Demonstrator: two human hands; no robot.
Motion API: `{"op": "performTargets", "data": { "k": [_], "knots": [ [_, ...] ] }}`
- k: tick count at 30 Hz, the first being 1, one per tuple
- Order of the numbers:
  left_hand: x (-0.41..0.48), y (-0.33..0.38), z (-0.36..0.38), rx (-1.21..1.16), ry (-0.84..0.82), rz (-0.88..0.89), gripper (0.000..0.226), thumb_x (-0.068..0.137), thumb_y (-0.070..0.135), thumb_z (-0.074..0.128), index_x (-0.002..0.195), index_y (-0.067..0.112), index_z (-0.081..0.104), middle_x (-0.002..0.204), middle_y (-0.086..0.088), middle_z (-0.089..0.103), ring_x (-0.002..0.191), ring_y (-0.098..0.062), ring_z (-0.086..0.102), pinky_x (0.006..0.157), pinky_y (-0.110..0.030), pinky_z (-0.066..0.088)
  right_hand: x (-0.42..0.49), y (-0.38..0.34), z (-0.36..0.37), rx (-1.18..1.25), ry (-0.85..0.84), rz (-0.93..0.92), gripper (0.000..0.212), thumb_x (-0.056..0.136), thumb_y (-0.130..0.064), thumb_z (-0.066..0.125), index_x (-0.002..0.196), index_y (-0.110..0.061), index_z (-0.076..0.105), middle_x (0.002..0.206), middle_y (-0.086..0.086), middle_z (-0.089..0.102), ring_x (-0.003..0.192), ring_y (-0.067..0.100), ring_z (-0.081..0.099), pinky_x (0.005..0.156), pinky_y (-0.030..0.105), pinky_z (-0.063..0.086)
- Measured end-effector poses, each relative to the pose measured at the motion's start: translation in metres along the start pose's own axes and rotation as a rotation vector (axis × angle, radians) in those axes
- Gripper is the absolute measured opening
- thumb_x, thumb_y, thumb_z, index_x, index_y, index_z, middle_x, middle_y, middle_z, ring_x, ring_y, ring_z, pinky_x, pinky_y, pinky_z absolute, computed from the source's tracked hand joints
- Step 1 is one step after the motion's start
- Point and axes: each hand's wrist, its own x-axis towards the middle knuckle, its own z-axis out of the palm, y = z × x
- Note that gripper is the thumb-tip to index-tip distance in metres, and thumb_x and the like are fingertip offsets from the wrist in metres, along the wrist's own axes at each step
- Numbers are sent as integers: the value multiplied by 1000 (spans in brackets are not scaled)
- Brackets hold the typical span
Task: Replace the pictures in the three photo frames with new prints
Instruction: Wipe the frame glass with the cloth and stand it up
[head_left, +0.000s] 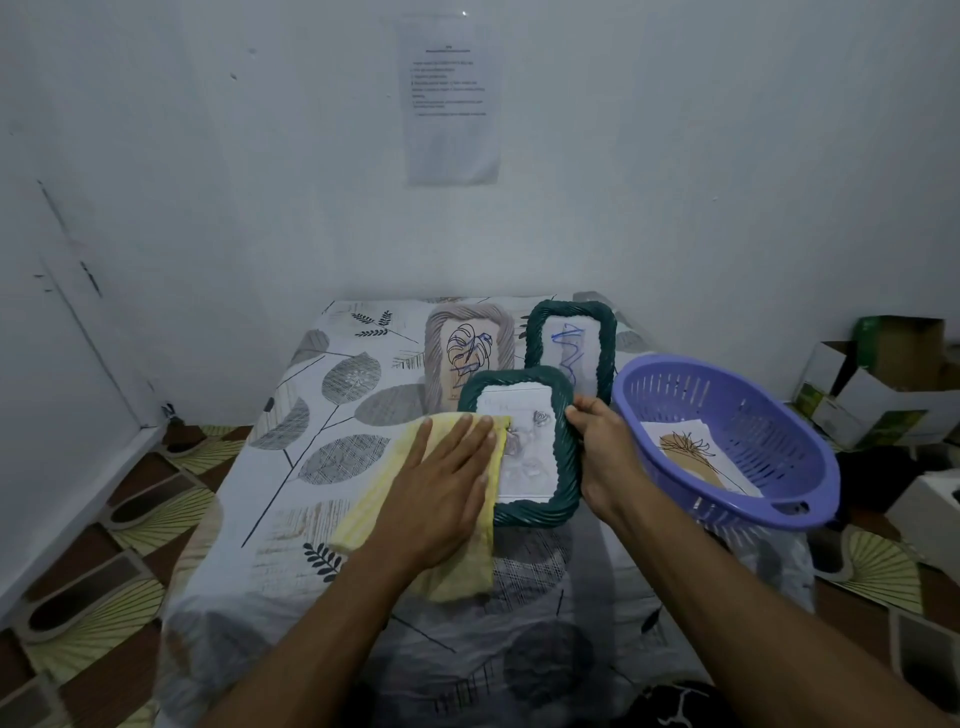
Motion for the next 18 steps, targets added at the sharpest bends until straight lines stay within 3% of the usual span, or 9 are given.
{"op": "performTargets", "data": {
  "k": [2, 4, 8, 14, 18],
  "knots": [
    [0, 6, 1, -33, -4, 7, 56, 99, 36, 10, 153, 23, 9, 160, 10, -3, 148, -12, -9, 120, -44, -9, -2, 2, 3, -6, -11, 3, 22, 99, -6, 43, 113, -2, 59, 99, 19, 67, 82, 31, 62, 80, 47, 53],
    [-3, 12, 3, -111, -33, 124, 53, 101, 34, 15, 153, 25, 10, 160, 12, -2, 148, -10, -8, 120, -43, -11, -1, -1, 3, -28, -10, -9, 21, 99, -5, 43, 113, -2, 59, 101, 19, 67, 83, 31, 62, 82, 47, 53],
    [-8, 11, 0, -149, -48, 254, 51, 102, 35, 17, 153, 29, 16, 160, 15, 3, 148, -6, -4, 118, -44, -14, 3, -6, -1, -11, 7, -35, 22, 98, -4, 43, 113, -3, 59, 98, 18, 67, 78, 29, 63, 75, 41, 53],
    [21, 2, -5, 35, -20, 3, 55, 102, 39, 10, 153, 26, -6, 160, 11, -12, 148, -8, -9, 118, -46, -16, -10, 14, 4, 0, -73, 30, 19, 98, -4, 46, 108, -3, 61, 94, 18, 68, 75, 27, 64, 68, 37, 54],
    [34, 8, -6, 9, -24, 40, 55, 102, 38, 11, 154, 26, 0, 161, 11, -5, 148, -8, -5, 118, -46, -15, -11, 16, 3, 72, -93, 39, 21, 98, -4, 45, 112, 0, 59, 94, 18, 66, 76, 29, 63, 68, 38, 54]
  ]
}}
